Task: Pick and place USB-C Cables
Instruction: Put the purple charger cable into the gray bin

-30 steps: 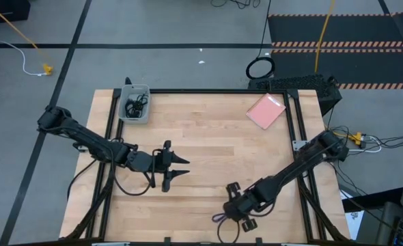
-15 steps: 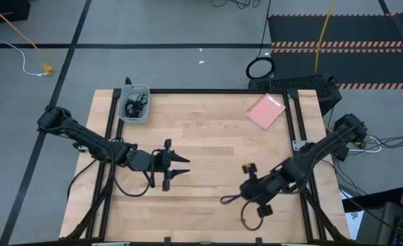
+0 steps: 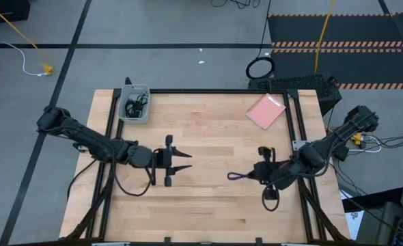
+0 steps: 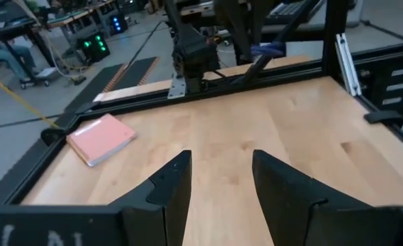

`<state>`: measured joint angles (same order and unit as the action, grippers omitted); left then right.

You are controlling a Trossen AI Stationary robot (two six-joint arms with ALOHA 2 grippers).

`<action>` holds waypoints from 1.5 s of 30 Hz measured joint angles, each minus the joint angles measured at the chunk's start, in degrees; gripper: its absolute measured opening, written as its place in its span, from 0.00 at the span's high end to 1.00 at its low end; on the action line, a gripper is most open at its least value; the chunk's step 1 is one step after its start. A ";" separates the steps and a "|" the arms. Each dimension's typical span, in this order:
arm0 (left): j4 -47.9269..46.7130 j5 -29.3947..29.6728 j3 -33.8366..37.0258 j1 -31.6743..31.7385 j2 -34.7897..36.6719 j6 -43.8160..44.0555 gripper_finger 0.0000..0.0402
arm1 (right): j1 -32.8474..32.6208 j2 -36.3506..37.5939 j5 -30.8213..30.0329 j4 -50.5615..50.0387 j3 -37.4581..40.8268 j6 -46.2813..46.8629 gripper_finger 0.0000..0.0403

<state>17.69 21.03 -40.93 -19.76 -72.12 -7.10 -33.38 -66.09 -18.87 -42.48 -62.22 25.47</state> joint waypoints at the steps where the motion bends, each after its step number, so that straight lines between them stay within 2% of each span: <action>1: -0.02 -0.05 0.00 0.29 0.01 -0.44 0.60 | 0.36 0.51 -1.03 2.59 1.39 -0.97 0.93; 13: -1.68 -0.10 0.00 2.97 0.02 0.20 0.60 | 5.30 2.61 -2.30 37.76 19.54 -13.88 0.93; 27: -0.83 -0.16 0.00 3.75 0.02 1.63 0.60 | 10.38 2.63 -2.15 87.85 38.64 -25.92 0.93; 32: -0.61 -0.15 0.00 4.37 0.02 2.09 0.60 | 11.36 2.61 -2.10 97.16 42.85 -31.25 0.93; 37: 0.58 -0.15 0.00 4.47 0.02 1.78 0.60 | 12.55 1.94 -2.12 106.15 46.42 -32.44 0.93; 45: 4.39 -0.15 0.02 4.53 0.02 1.60 0.60 | 13.11 -0.83 -2.04 111.00 47.13 -32.45 0.93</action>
<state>22.08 20.88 -40.91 -15.23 -72.10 -5.50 -20.28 -66.92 -20.91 68.52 -15.09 -6.97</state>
